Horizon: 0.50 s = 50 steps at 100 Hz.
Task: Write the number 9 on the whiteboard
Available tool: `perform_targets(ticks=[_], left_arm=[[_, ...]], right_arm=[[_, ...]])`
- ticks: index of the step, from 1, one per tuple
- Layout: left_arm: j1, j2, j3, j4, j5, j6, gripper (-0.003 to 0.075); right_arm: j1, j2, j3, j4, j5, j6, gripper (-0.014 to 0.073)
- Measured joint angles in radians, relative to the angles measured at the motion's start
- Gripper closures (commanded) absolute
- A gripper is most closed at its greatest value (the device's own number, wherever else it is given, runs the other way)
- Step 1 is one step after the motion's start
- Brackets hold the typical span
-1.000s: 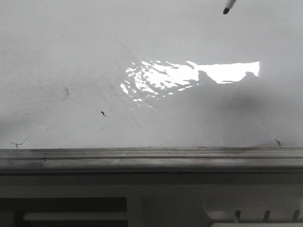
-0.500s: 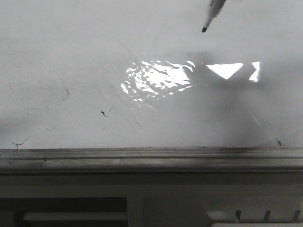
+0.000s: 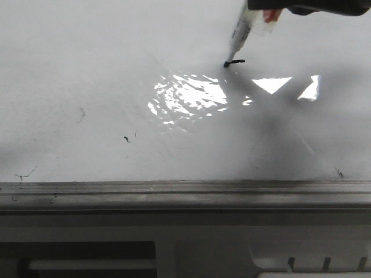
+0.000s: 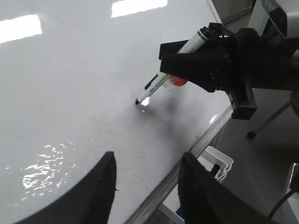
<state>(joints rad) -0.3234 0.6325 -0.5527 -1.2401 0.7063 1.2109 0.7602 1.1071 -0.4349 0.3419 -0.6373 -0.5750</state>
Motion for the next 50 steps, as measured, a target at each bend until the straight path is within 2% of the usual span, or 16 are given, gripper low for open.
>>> perform_targets(ticks=[19, 40, 50], left_arm=[[0.0, 0.0, 0.0, 0.0, 0.0, 0.0, 0.0445], [0.0, 0.0, 0.0, -0.002, 0.0, 0.0, 0.0445], [0.0, 0.0, 0.0, -0.002, 0.0, 0.0, 0.0445]], right_arm=[[-0.001, -0.027, -0.004, -0.006, 0.123, 0.012, 0.0667], [-0.05, -0.04, -0.027, -0.008, 0.141, 0.028, 0.0667], [-0.083, -0.04, -0.077, -0.006, 0.166, -0.018, 0.0667]])
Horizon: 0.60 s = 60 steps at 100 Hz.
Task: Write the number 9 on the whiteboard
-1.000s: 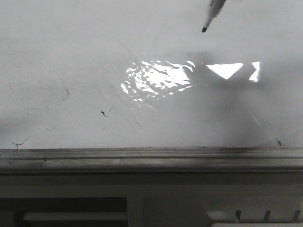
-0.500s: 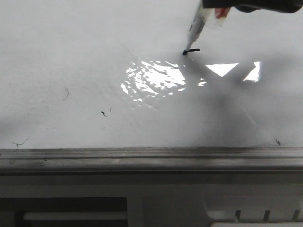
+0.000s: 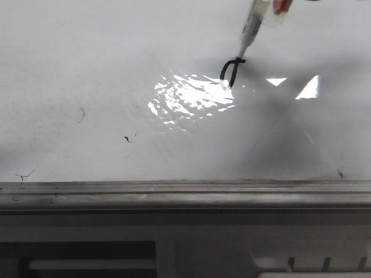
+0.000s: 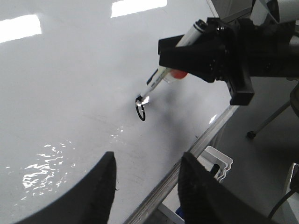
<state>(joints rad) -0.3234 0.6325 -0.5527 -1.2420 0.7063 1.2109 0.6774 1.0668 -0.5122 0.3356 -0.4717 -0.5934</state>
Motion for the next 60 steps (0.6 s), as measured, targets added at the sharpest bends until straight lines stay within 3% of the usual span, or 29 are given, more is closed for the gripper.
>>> perform_targets(ticks=[34, 60], left_arm=[[0.0, 0.0, 0.0, 0.0, 0.0, 0.0, 0.0445], [0.0, 0.0, 0.0, 0.0, 0.002, 0.0, 0.0445]], right_arm=[[-0.029, -0.005, -0.063, 0.042, 0.202, -0.047, 0.0645], [0.133, -0.016, 0.122, 0.163, 0.185, -0.029, 0.0645]])
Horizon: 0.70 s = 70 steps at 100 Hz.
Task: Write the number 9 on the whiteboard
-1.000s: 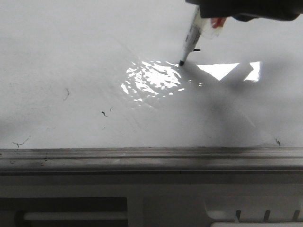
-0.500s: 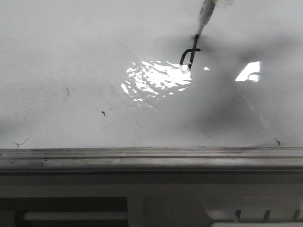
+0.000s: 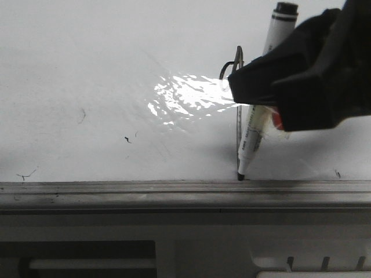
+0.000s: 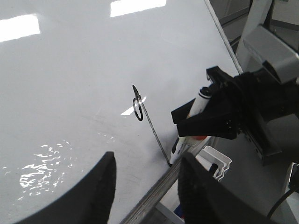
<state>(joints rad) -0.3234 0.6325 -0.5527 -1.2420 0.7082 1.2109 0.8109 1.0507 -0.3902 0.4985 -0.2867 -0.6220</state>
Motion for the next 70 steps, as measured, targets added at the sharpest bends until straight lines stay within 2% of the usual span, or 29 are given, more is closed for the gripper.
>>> perform_targets(ticks=[22, 31, 44, 52, 59, 70], left_arm=[[0.0, 0.0, 0.0, 0.0, 0.0, 0.0, 0.0445], [0.0, 0.0, 0.0, 0.0, 0.007, 0.0, 0.0427], [-0.007, 0.005, 0.0, 0.0, 0.062, 0.019, 0.033], [-0.031, 0.029, 0.0, -0.004, 0.081, 0.031, 0.0327], [-0.068, 0.081, 0.0, -0.016, 0.107, 0.093, 0.033], [-0.144, 0.184, 0.0, -0.063, 0.17, 0.291, 0.033]], right_arm=[[0.021, -0.008, 0.014, 0.025, -0.051, -0.002, 0.0645], [0.021, -0.036, -0.019, 0.025, 0.001, -0.01, 0.0654], [0.026, -0.102, -0.122, 0.014, 0.114, -0.022, 0.0662], [0.042, -0.126, -0.194, 0.01, 0.196, -0.024, 0.0663], [0.061, -0.132, -0.236, 0.004, 0.268, -0.027, 0.0663], [0.104, -0.132, -0.264, 0.0, 0.336, -0.029, 0.0667]])
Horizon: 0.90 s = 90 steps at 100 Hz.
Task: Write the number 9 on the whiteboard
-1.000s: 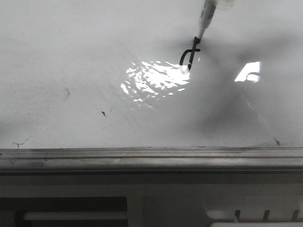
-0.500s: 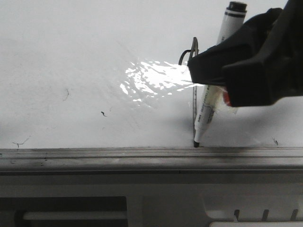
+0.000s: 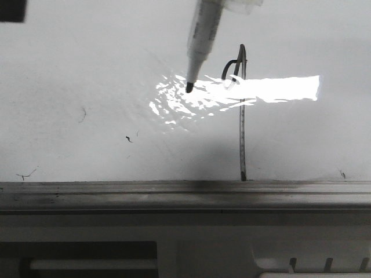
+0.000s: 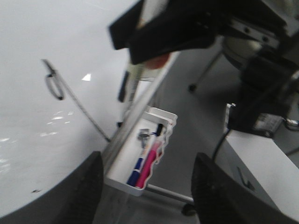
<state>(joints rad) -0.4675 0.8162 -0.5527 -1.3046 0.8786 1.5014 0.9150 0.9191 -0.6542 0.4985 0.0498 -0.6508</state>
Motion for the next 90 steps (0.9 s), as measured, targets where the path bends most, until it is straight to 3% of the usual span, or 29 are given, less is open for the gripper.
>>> perform_targets(ticks=[31, 66, 78, 90], left_arm=[[-0.211, 0.268, 0.0, -0.307, -0.052, 0.309, 0.033], [-0.242, 0.412, 0.0, -0.453, -0.034, 0.413, 0.0339], [-0.246, 0.427, 0.0, -0.458, -0.028, 0.417, 0.0449], [-0.246, 0.432, 0.0, -0.458, -0.004, 0.42, 0.0636]], right_arm=[[0.143, 0.0, -0.006, -0.002, 0.04, -0.002, 0.0667], [0.149, 0.0, -0.006, 0.001, 0.102, -0.004, 0.0667], [0.149, 0.0, -0.006, 0.002, 0.112, -0.006, 0.0667], [0.149, 0.002, -0.006, 0.002, 0.112, -0.01, 0.0667]])
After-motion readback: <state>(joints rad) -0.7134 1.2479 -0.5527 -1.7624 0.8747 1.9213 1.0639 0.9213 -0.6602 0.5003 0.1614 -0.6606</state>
